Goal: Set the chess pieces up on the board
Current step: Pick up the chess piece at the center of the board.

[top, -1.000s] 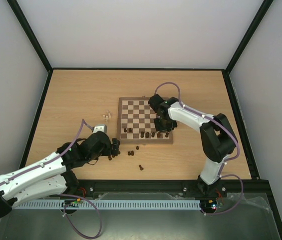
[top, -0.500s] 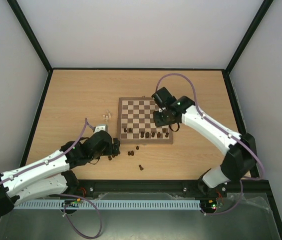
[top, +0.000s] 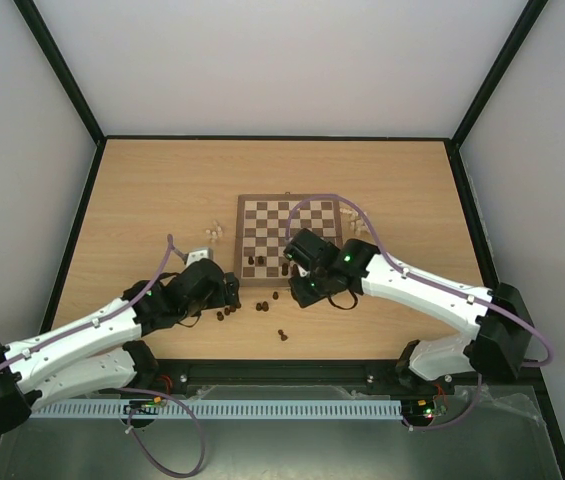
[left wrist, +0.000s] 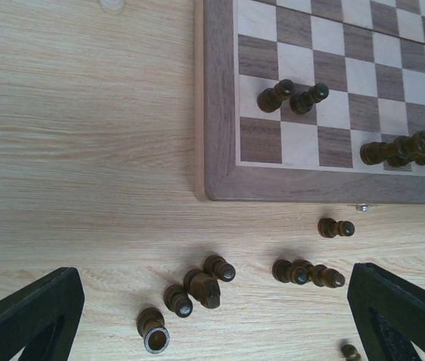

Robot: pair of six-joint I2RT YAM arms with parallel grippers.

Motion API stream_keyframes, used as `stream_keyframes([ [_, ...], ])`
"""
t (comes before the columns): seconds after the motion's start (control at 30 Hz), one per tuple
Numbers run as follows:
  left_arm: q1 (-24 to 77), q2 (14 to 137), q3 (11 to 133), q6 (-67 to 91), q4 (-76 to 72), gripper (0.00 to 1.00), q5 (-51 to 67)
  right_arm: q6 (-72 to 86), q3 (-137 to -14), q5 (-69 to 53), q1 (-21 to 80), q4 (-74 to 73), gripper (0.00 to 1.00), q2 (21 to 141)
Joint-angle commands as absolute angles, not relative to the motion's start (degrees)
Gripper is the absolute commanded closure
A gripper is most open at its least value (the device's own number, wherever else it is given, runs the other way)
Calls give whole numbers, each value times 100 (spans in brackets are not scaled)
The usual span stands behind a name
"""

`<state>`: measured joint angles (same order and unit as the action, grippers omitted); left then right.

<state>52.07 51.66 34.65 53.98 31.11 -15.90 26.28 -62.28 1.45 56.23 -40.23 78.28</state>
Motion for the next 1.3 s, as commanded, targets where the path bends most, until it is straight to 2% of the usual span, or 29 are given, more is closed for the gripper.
stream_keyframes([
  [0.0,5183,5360,3517,5637,3271,1,-1562,2734,-6001,88,5665,-3899,66,7589],
  [0.13,5183,5588,3368,5718,3184,3,-1374,2687,-5878,94,5662,-3833,66,7510],
  [0.2,5184,5781,3353,5680,3105,11,-1279,2660,-5813,93,5663,-3797,66,7469],
  [0.37,5186,6470,3498,5474,3067,45,-1126,2623,-5674,102,5669,-3751,66,7374],
  [0.43,5202,6700,3547,5435,3043,54,-1116,2607,-5650,130,5666,-3775,66,7292],
  [0.7,5241,7218,3738,5318,2786,66,-1019,2588,-5516,240,5661,-3836,66,7090],
  [0.83,5296,7368,3811,5313,2776,66,-1011,2586,-5438,263,5666,-3822,66,7035],
  [1.07,5368,7289,3917,5407,2996,58,-1158,2549,-5394,260,5660,-3783,66,7068],
  [1.27,5361,6959,3913,5499,3204,58,-1320,2518,-5403,232,5662,-3744,66,7172],
])
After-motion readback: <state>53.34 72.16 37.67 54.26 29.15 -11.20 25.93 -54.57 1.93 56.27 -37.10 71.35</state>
